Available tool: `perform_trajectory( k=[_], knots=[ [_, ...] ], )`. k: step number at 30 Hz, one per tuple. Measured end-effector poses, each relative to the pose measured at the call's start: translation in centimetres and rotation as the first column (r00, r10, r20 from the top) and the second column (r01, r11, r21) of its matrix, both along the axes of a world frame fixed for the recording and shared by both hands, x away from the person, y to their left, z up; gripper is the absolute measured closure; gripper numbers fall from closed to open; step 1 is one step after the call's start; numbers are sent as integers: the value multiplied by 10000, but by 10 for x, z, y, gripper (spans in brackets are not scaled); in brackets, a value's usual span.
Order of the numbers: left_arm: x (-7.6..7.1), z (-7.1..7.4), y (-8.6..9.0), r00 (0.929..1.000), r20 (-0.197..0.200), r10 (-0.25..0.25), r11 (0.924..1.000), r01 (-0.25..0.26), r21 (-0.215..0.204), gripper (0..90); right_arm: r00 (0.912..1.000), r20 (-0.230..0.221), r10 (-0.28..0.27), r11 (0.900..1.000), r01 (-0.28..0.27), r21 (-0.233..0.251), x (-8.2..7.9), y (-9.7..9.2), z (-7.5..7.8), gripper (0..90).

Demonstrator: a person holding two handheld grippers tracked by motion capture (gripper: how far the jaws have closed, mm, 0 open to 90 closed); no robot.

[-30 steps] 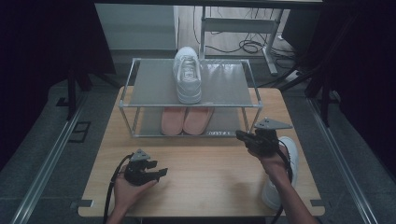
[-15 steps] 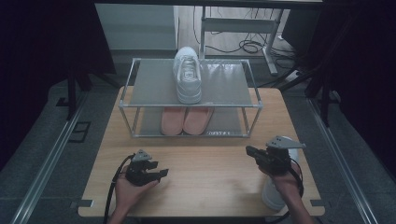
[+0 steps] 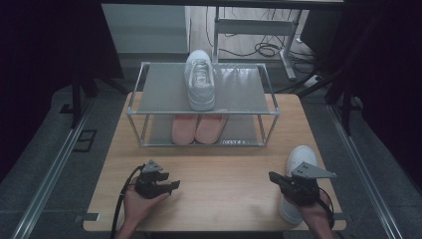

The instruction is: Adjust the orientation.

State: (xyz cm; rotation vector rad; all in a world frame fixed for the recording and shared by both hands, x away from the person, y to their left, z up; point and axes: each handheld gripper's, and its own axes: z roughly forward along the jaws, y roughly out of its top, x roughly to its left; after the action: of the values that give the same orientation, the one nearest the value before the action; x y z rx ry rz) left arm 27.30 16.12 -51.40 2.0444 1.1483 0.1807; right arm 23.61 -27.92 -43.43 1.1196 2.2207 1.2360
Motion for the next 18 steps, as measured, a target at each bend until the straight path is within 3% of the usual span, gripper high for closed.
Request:
perform_trajectory(
  k=[18],
  knots=[
    [1,-2,0,10000,-53,16,10000,-16,-4,422,9980,-611,-141,9993,119,-362,-35,-16,-23,900]
  ],
)
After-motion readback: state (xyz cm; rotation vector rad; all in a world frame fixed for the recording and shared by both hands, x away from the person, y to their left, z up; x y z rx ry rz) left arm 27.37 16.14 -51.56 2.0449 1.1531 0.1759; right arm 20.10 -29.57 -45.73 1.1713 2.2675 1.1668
